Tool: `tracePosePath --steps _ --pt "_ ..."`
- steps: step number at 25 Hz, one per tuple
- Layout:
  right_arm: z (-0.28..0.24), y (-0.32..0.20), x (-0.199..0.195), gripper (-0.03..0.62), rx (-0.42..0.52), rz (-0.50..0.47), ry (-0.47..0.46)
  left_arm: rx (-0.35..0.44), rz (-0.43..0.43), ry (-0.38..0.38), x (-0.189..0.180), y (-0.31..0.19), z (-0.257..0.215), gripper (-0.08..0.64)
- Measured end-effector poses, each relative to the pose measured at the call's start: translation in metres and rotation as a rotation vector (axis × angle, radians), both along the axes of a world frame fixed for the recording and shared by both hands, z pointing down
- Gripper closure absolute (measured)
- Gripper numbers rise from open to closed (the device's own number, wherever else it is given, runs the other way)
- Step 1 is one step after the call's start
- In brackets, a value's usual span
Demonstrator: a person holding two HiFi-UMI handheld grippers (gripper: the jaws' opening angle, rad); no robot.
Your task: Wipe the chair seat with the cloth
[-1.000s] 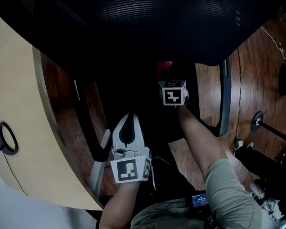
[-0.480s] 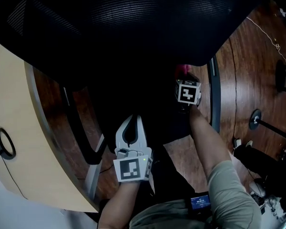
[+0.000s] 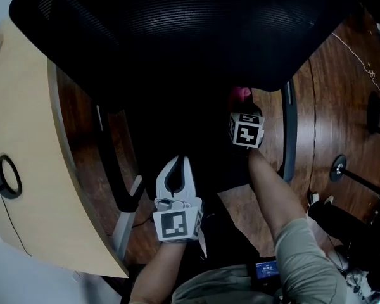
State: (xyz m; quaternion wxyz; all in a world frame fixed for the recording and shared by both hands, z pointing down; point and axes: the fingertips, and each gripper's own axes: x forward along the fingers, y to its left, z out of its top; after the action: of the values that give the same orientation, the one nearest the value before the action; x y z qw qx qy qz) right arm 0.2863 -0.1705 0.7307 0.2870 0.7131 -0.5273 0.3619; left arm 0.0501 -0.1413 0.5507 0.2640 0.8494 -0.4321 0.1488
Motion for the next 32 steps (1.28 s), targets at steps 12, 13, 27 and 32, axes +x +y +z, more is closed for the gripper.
tracePosePath --steps 12,13,27,32 --pt "-0.040 -0.045 -0.249 0.531 0.150 -0.424 -0.162 0.011 -0.170 -0.036 -0.112 0.018 -0.022 0.555" --pt "-0.038 -0.043 -0.269 0.531 0.145 -0.452 -0.175 0.015 -0.184 -0.034 -0.121 0.020 -0.025 0.555" --pt "0.019 -0.006 -0.396 0.531 0.031 -0.604 -0.251 0.055 -0.200 -0.047 -0.186 0.046 -0.028 0.555" --pt "0.030 0.001 -0.378 0.531 0.010 -0.564 -0.233 0.049 -0.166 -0.048 -0.179 0.051 -0.020 0.555"
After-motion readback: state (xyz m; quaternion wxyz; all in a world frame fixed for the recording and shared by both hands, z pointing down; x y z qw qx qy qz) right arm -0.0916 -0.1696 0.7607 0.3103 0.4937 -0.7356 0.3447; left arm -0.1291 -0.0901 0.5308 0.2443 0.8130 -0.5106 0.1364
